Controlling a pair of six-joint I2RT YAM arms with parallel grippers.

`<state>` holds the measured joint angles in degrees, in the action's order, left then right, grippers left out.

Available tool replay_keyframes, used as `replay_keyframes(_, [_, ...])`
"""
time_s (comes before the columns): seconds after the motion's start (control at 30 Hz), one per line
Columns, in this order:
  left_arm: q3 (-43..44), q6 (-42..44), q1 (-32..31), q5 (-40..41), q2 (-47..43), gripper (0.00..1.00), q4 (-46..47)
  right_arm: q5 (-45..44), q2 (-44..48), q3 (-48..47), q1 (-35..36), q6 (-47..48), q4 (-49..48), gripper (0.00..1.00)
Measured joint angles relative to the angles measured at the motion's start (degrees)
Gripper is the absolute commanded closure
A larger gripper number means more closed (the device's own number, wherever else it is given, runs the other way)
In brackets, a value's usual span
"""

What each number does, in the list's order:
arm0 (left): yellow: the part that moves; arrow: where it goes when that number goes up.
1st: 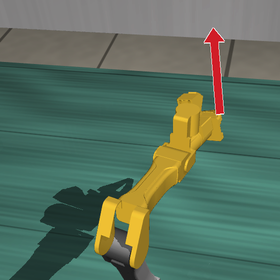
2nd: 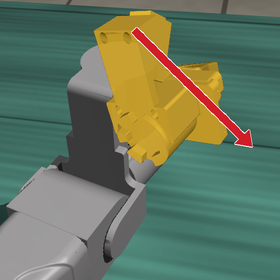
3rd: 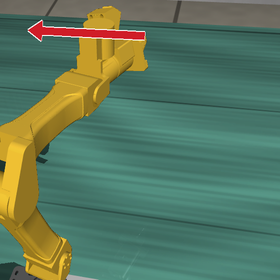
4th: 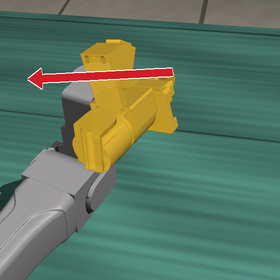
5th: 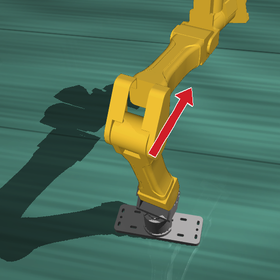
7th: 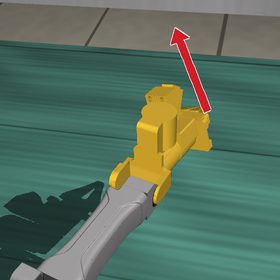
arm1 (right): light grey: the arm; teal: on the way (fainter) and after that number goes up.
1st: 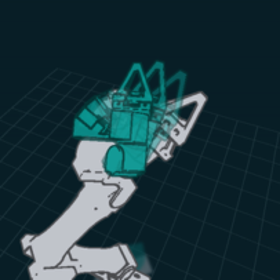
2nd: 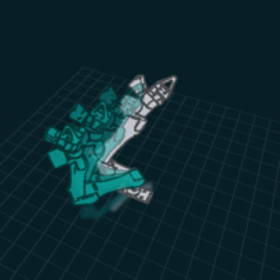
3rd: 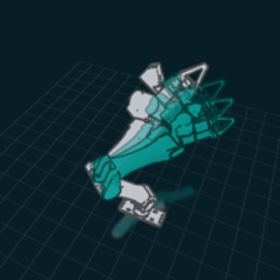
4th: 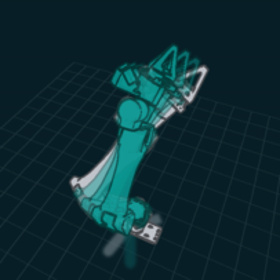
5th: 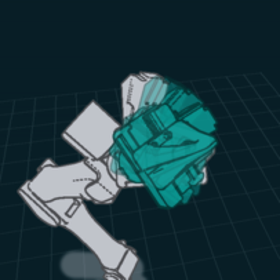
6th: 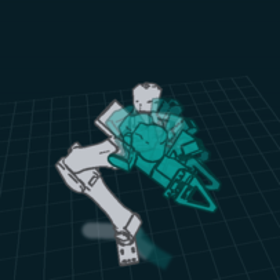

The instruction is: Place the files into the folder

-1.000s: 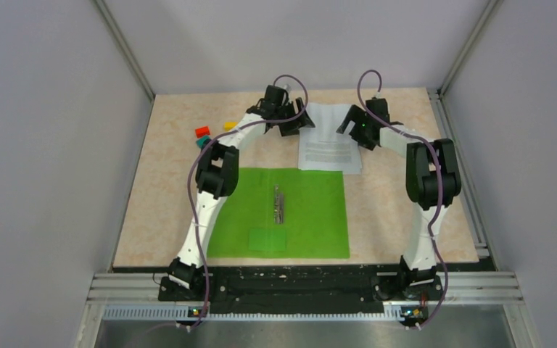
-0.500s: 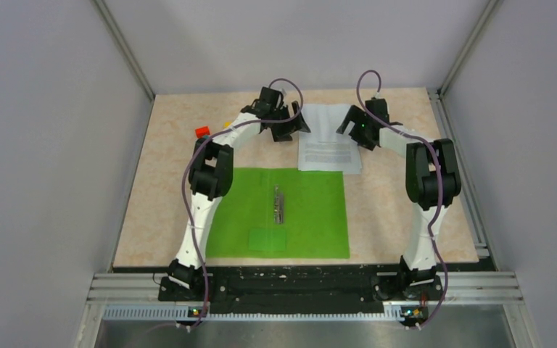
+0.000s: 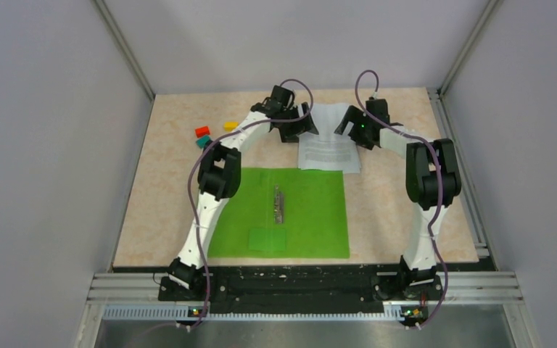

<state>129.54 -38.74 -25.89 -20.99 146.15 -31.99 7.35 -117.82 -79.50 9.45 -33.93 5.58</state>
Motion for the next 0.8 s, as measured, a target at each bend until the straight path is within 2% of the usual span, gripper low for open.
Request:
replay_keyframes(0.33, [1.7,-3.2,0.6,-3.3,1.4,0.17,0.3,5.0,-1.1,-1.3,0.0,0.5,0.1,0.01])
replay_keyframes(0.43, [1.7,-4.1,0.9,-4.5,1.6,0.22,0.7,6.7,-1.6,-1.8,0.0,0.5,-0.1,0.01])
replay_keyframes(0.8, [1.7,-4.9,2.3,-8.7,2.7,0.27,1.4,14.4,-3.3,-2.6,0.0,-0.5,-2.5,0.08])
